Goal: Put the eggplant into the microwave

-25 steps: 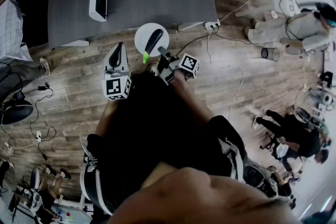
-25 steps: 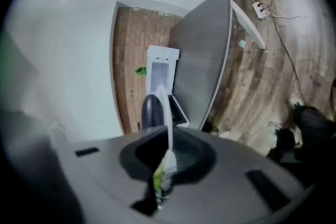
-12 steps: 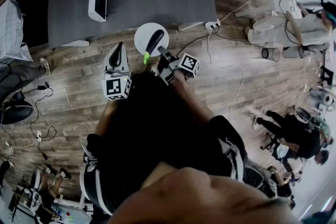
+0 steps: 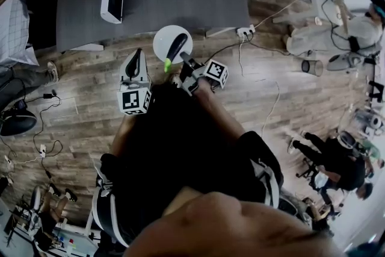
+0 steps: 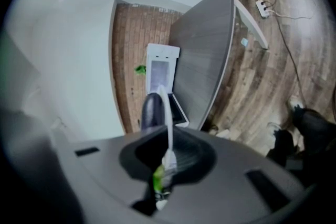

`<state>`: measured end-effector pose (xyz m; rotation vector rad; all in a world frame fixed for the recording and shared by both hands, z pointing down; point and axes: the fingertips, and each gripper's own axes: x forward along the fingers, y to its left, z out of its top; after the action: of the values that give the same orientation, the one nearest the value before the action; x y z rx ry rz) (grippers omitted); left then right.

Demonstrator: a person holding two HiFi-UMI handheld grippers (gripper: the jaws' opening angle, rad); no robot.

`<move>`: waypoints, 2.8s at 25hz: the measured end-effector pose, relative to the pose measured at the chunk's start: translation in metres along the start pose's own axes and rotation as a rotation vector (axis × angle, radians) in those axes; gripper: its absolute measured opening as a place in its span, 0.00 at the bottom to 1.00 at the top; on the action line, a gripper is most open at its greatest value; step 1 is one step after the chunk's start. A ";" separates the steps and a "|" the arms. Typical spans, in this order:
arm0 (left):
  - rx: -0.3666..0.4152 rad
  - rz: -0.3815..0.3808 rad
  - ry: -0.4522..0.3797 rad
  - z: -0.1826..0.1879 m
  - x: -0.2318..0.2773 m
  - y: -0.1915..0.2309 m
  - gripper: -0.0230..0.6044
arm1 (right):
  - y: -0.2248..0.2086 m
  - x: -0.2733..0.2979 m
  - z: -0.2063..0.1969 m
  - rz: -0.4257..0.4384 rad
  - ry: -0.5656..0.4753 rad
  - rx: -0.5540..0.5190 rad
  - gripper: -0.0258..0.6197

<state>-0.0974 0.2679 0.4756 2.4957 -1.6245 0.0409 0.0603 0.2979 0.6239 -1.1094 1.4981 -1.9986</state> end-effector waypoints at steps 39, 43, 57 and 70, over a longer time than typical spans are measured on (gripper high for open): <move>-0.029 0.023 -0.023 0.008 0.097 0.008 0.09 | 0.026 0.054 0.065 -0.001 0.038 -0.015 0.10; -0.035 0.006 -0.020 0.016 0.121 0.027 0.09 | 0.038 0.081 0.075 0.005 0.027 -0.015 0.10; -0.042 -0.138 0.008 0.044 0.205 0.080 0.09 | 0.091 0.173 0.104 0.023 -0.046 0.004 0.10; -0.051 -0.180 0.025 0.053 0.252 0.107 0.09 | 0.108 0.224 0.132 0.006 -0.072 0.034 0.10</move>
<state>-0.0951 -0.0111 0.4647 2.5799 -1.3681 0.0079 0.0151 0.0200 0.6164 -1.1484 1.4241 -1.9518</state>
